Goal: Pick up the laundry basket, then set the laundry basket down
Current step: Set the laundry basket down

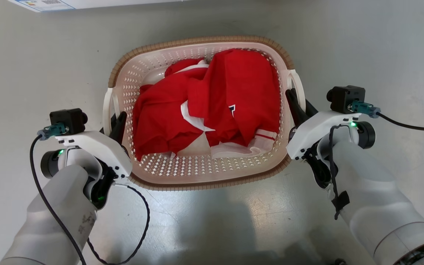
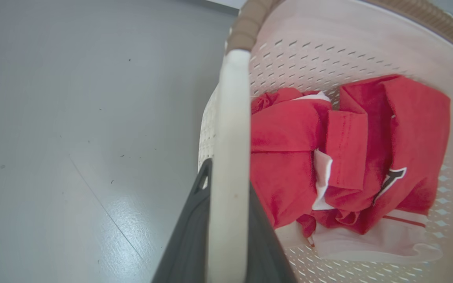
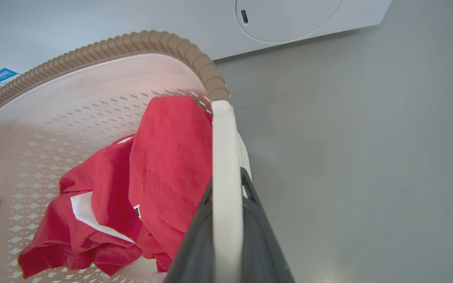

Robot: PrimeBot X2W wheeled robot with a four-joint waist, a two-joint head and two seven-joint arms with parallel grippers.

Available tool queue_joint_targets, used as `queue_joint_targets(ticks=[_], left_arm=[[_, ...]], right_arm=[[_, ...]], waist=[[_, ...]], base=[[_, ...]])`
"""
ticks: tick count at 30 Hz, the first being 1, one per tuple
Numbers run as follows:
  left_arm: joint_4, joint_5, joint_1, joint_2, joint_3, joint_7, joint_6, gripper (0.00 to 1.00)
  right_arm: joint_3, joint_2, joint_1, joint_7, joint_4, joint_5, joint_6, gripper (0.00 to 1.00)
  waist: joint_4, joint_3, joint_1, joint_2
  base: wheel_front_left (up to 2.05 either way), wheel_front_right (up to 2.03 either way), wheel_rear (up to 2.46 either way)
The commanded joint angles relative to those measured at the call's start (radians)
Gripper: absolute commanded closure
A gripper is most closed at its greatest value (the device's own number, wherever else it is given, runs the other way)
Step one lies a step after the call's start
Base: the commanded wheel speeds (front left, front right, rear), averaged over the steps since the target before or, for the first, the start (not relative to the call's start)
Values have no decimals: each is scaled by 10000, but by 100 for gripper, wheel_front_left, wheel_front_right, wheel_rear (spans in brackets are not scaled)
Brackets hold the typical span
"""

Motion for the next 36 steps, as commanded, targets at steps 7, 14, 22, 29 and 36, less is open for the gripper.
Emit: queue_joint_targets(ticks=[7, 14, 22, 29, 36], left_arm=[[-286, 464, -187, 406, 648, -150, -73, 100], [-443, 899, -260, 372, 1109, -151, -73, 100], [-427, 1217, -257, 234, 1381, -151, -73, 84], [-363, 1235, -191, 136, 1370, -151, -73, 0], [-263, 1175, -210, 126, 1294, -151, -73, 0]], right_arm=[[-225, 13, 709, -133, -357, -299, 16, 100], [-471, 13, 686, -133, -490, -468, 16, 100], [-616, 13, 687, -133, -448, -549, 16, 100], [-608, 13, 685, -133, -276, -474, 16, 0], [-612, 13, 649, -133, -270, -444, 16, 0]], waist=[[-40, 220, 0, 0], [-47, 462, 0, 0], [-13, 565, 0, 0], [18, 513, 0, 0], [34, 448, 0, 0]], base=[[0, 0, 0], [0, 0, 0], [0, 0, 0], [0, 0, 0], [0, 0, 0]])
